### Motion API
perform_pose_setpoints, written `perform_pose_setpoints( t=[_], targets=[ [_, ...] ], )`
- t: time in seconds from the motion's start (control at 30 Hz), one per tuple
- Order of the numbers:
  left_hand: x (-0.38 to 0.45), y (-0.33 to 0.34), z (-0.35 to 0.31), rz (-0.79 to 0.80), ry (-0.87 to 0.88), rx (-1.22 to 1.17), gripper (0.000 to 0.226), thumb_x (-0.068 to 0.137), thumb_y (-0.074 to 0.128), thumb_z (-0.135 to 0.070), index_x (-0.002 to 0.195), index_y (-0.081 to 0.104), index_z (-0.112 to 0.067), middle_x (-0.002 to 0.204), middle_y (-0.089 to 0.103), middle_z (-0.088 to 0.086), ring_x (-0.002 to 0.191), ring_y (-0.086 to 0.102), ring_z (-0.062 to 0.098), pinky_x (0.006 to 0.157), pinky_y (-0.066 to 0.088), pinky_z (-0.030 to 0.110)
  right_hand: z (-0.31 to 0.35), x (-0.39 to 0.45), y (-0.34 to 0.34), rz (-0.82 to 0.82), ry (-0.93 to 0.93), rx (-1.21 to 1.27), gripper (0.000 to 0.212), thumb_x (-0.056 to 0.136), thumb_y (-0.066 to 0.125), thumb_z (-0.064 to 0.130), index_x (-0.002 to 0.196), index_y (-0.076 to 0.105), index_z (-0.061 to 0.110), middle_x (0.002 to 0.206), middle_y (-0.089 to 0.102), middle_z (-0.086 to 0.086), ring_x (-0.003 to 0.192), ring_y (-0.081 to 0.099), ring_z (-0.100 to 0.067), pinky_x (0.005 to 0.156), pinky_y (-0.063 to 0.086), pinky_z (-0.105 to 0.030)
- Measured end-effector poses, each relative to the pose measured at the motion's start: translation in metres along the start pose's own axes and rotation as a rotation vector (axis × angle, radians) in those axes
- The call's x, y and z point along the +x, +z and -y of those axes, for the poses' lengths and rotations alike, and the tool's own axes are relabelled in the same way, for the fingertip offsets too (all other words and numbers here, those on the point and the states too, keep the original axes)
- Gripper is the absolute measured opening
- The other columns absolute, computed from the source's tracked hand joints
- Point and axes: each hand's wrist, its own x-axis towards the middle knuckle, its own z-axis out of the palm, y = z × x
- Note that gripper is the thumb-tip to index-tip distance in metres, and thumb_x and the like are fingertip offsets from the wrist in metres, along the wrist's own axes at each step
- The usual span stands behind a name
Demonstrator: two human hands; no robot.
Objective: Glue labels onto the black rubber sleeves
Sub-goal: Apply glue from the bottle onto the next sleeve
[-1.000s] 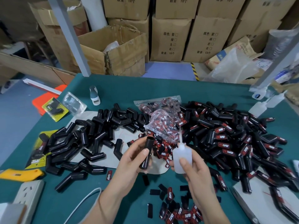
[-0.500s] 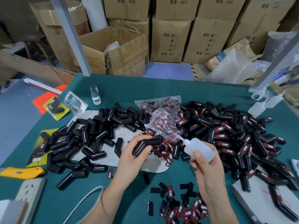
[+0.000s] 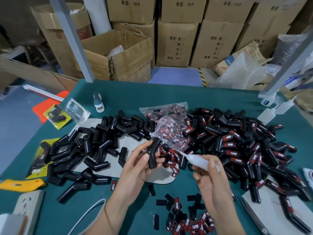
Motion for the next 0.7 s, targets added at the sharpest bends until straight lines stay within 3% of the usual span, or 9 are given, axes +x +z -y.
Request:
perform_pose_setpoints(
  t=[0.1, 0.17, 0.3, 0.43, 0.7],
  targets=[
    [-0.002, 0.001, 0.002, 0.07, -0.015, -0.002, 0.051, 0.098, 0.065, -0.021, 0.148, 0.058, -0.022, 0.124, 0.066, 0.028, 0.12, 0.066, 0.049, 0.098, 0.058, 0.042, -0.002, 0.0, -0.005, 0.044, 0.05, -0.012, 0.028, 0.09, 0.075, 0.035, 0.108, 0.067, 0.014, 0.132, 0.066, -0.018, 0.083, 0.058, -0.011, 0.067, 0.051, -0.021],
    [-0.004, 0.0, 0.003, 0.105, -0.007, 0.017, 0.053, 0.1, 0.063, -0.019, 0.152, 0.054, -0.022, 0.123, 0.064, 0.026, 0.122, 0.064, 0.053, 0.1, 0.057, 0.044, -0.002, -0.001, -0.008, 0.082, 0.065, -0.032, 0.031, 0.09, 0.075, 0.027, 0.116, 0.066, 0.015, 0.135, 0.065, -0.015, 0.08, 0.055, -0.011, 0.072, 0.053, -0.022],
    [-0.005, -0.002, 0.004, 0.121, 0.01, 0.044, 0.055, 0.101, 0.062, -0.018, 0.155, 0.051, -0.025, 0.123, 0.063, 0.025, 0.122, 0.063, 0.055, 0.101, 0.056, 0.045, 0.0, -0.001, -0.011, 0.039, 0.06, -0.056, 0.056, 0.078, 0.084, 0.025, 0.13, 0.064, 0.021, 0.127, 0.066, -0.011, 0.08, 0.056, -0.012, 0.076, 0.055, -0.022],
    [-0.004, -0.004, 0.002, 0.136, 0.032, 0.056, 0.056, 0.102, 0.059, -0.016, 0.157, 0.048, -0.023, 0.122, 0.062, 0.025, 0.122, 0.063, 0.055, 0.103, 0.055, 0.047, 0.005, 0.0, -0.01, 0.03, 0.041, -0.077, 0.054, 0.073, 0.087, 0.022, 0.122, 0.065, 0.019, 0.116, 0.071, -0.011, 0.086, 0.066, -0.012, 0.074, 0.057, -0.021],
    [-0.008, -0.001, 0.0, 0.188, 0.075, 0.047, 0.057, 0.104, 0.055, -0.008, 0.159, 0.045, -0.023, 0.123, 0.063, 0.022, 0.12, 0.065, 0.053, 0.1, 0.056, 0.044, 0.01, -0.003, -0.006, 0.04, 0.032, -0.097, 0.055, 0.073, 0.087, 0.023, 0.124, 0.066, 0.023, 0.127, 0.07, -0.013, 0.104, 0.071, -0.021, 0.087, 0.057, -0.024]
  ],
)
